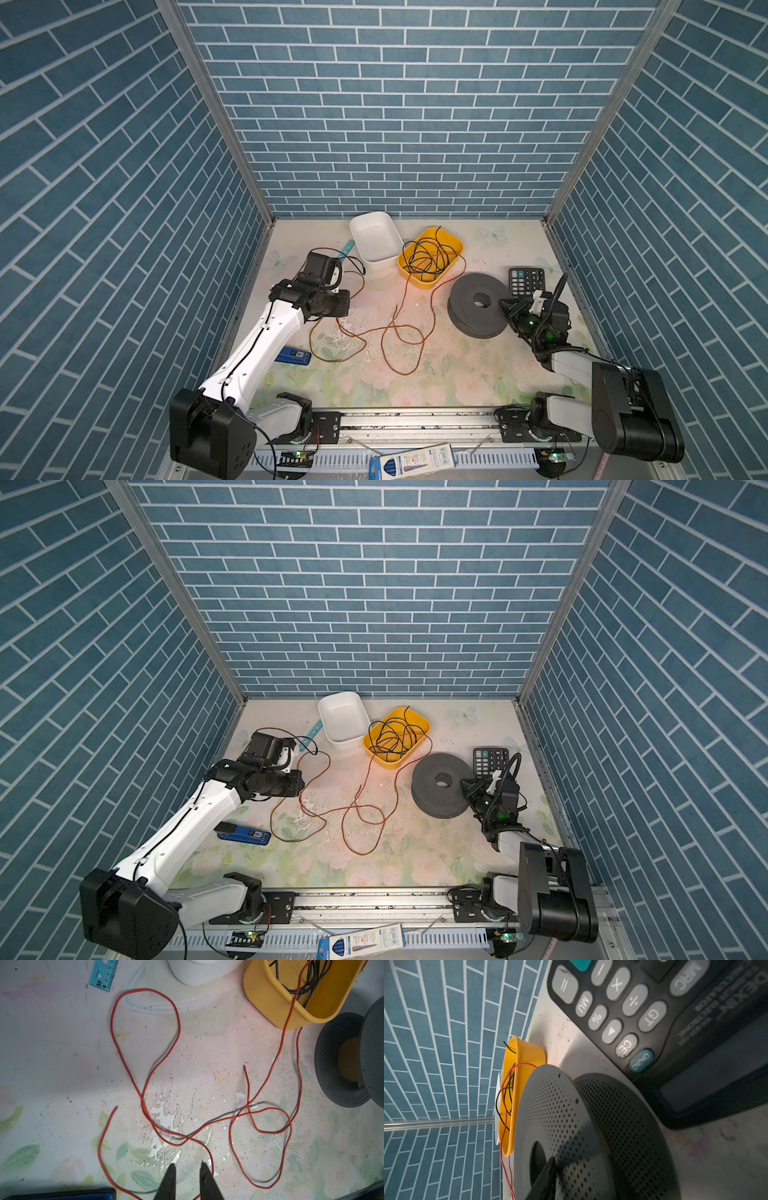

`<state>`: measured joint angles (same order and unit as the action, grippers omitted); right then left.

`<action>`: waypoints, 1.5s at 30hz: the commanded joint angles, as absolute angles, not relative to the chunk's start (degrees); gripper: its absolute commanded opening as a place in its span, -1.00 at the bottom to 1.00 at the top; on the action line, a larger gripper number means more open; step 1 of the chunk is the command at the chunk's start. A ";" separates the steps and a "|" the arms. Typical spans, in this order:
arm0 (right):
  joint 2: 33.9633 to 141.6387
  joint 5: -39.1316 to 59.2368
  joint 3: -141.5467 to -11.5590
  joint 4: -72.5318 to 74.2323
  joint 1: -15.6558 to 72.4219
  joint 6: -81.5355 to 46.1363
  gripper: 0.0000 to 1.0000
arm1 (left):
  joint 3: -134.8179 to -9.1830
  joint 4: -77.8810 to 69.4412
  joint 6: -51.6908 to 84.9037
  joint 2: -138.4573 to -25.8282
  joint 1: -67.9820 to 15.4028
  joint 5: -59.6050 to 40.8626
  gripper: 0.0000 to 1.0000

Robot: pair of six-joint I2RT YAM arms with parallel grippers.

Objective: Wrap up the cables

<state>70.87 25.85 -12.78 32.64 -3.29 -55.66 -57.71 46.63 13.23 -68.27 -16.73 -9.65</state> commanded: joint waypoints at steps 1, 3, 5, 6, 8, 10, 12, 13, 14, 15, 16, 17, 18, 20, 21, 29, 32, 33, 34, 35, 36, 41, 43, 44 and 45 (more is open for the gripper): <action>70.30 25.84 -13.58 29.39 -3.40 -51.85 -0.07 | -57.22 46.59 12.85 -68.36 -16.42 -9.09 -0.54; 69.18 25.84 -14.47 27.28 -3.36 -50.72 0.02 | -57.13 46.58 12.84 -68.29 -16.44 -9.06 -0.54; 67.62 25.67 -15.53 24.17 -3.40 -49.34 0.12 | -57.04 46.75 12.85 -68.37 -16.38 -8.93 -0.54; 66.80 25.52 -16.17 22.39 -3.40 -48.53 0.17 | -56.98 46.83 12.90 -68.30 -16.43 -8.88 -0.53; 65.18 25.25 -17.64 18.95 -3.43 -46.86 0.22 | -56.91 46.94 12.87 -68.29 -16.43 -8.96 -0.52; 63.26 24.39 -19.24 14.70 -3.43 -45.27 0.25 | -56.74 47.02 12.80 -68.28 -16.43 -8.81 -0.48; 61.50 22.79 -21.38 9.22 -3.43 -43.60 0.27 | -56.44 47.09 12.76 -68.25 -16.43 -8.48 -0.44; 60.66 21.98 -22.59 6.09 -3.43 -42.66 0.29 | -56.27 47.11 12.90 -68.29 -16.43 -8.44 -0.40; 59.95 21.29 -23.62 3.56 -3.43 -41.94 0.31 | -56.12 47.07 13.07 -68.41 -16.35 -8.36 -0.36; 59.06 20.44 -24.80 0.68 -3.43 -41.39 0.33 | -55.87 46.96 13.24 -68.62 -16.35 -8.25 -0.33; 58.21 19.63 -26.01 -2.16 -3.43 -40.99 0.38 | -55.58 46.94 13.78 -68.87 -16.19 -7.98 -0.30; 57.49 19.07 -26.96 -4.27 -3.43 -40.59 0.43 | -55.31 47.09 14.12 -69.16 -15.90 -7.62 -0.27; 56.62 18.90 -27.92 -6.16 -3.43 -39.91 0.47 | -54.97 47.32 14.55 -69.59 -15.40 -7.20 -0.24; 55.55 18.55 -30.07 -9.64 -3.34 -38.18 0.58 | -54.24 48.04 14.86 -70.26 -13.76 -6.37 -0.23; 55.16 18.82 -31.28 -11.39 -3.34 -36.95 0.61 | -53.91 48.47 14.85 -70.59 -12.75 -5.76 -0.22; 54.42 20.18 -38.03 -20.48 -1.78 -29.00 0.74 | -51.57 48.90 16.58 -73.59 -10.06 -5.54 0.03; 53.57 20.83 -39.53 -20.41 1.25 -26.90 0.75 | -50.23 47.27 18.11 -73.50 -10.26 -8.73 0.05; 53.72 20.74 -40.34 -20.67 2.72 -26.20 0.77 | -49.82 46.94 18.67 -73.43 -10.41 -8.88 0.05; 53.99 20.66 -41.28 -21.10 4.30 -25.50 0.77 | -49.54 46.81 19.05 -73.35 -10.52 -8.87 0.05; 54.49 20.45 -42.37 -21.82 6.10 -24.78 0.77 | -49.11 46.69 19.53 -73.15 -10.63 -8.87 0.05; 54.98 19.98 -43.56 -22.40 8.09 -24.22 0.77 | -48.73 46.41 19.76 -72.99 -10.76 -8.81 0.05; 59.03 20.32 -47.70 -22.41 16.24 -22.85 0.75 | -47.23 46.29 21.38 -72.25 -12.03 -7.44 0.04; 61.10 20.45 -49.04 -22.09 19.23 -22.48 0.74 | -46.53 45.98 22.61 -71.65 -13.52 -7.06 0.04; 62.24 20.81 -49.71 -21.66 21.02 -22.29 0.72 | -46.14 45.63 23.18 -71.47 -14.17 -7.27 0.05; 63.42 21.37 -50.44 -21.22 23.05 -21.85 0.71 | -45.95 45.30 23.73 -71.18 -14.48 -7.75 0.05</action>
